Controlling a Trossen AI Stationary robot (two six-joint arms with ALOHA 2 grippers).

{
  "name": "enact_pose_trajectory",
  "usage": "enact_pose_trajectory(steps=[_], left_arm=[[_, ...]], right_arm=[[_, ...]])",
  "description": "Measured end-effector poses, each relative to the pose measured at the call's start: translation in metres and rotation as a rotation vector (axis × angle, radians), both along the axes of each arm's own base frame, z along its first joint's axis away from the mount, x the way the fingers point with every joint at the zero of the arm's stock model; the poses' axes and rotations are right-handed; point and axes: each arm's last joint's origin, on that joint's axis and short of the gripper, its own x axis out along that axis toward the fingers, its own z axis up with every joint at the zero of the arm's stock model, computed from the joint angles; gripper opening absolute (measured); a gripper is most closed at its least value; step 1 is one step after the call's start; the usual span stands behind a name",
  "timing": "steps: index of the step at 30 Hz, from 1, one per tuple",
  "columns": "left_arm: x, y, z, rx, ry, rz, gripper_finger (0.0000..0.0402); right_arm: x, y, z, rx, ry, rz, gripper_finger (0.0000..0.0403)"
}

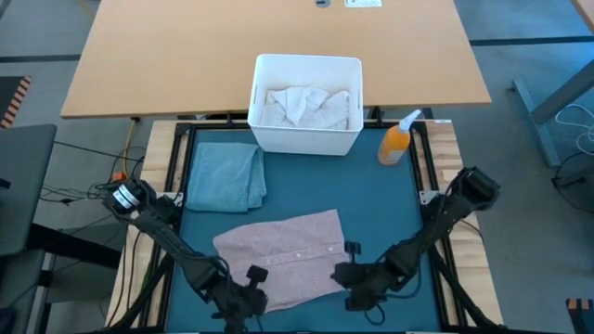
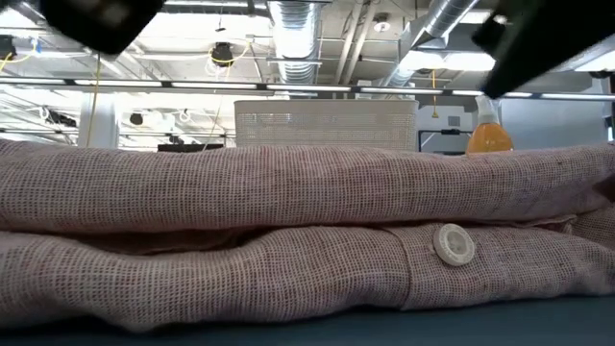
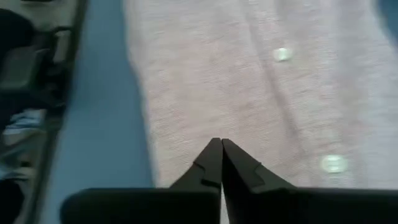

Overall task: Fold Laundry from Bin
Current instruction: Fold the pink shirt

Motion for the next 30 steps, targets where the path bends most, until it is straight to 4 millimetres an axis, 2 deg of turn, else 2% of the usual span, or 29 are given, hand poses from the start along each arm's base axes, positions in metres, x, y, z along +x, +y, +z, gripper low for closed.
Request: enact_pose_trajectory(steps=[2, 7, 12, 17, 21, 24, 26, 30], left_arm=[[-0.006, 0.001, -0.015, -0.078, 0.018, -0.010, 0.0000], [-0.021, 0.006, -0.040, -0.185, 0.062, 0.038, 0.0000], [-0.028, 0.010, -0.051, -0.210, 0.081, 0.078, 0.0000], [-0.038, 0.016, -0.064, -0.278, 0.072, 0.114, 0.0000], [-0.045, 0.021, -0.074, -0.336, 0.070, 0.135, 0.0000], [-0.047, 0.022, -0.075, -0.396, 0.079, 0.072, 0.0000], [-0.046, 0.021, -0.066, -0.446, 0.096, -0.021, 0.0000], [-0.048, 0.030, -0.035, -0.515, 0.102, -0.159, 0.0000]], right_arm=[[-0.006, 0.004, -0.009, 0.033, -0.020, 0.012, 0.0014], [-0.026, 0.002, -0.039, 0.092, -0.015, -0.055, 0.0024], [-0.040, -0.008, -0.066, 0.176, -0.012, -0.115, 0.0011], [-0.053, -0.007, -0.077, 0.202, 0.034, -0.112, 0.0016], [-0.055, -0.006, -0.078, 0.208, 0.075, -0.074, 0.0017], [-0.052, -0.010, -0.071, 0.196, 0.083, -0.034, 0.0017], [-0.047, -0.013, -0.057, 0.182, 0.048, -0.001, 0.0017], [-0.040, -0.032, -0.013, 0.155, -0.059, 0.051, 0.0018]])
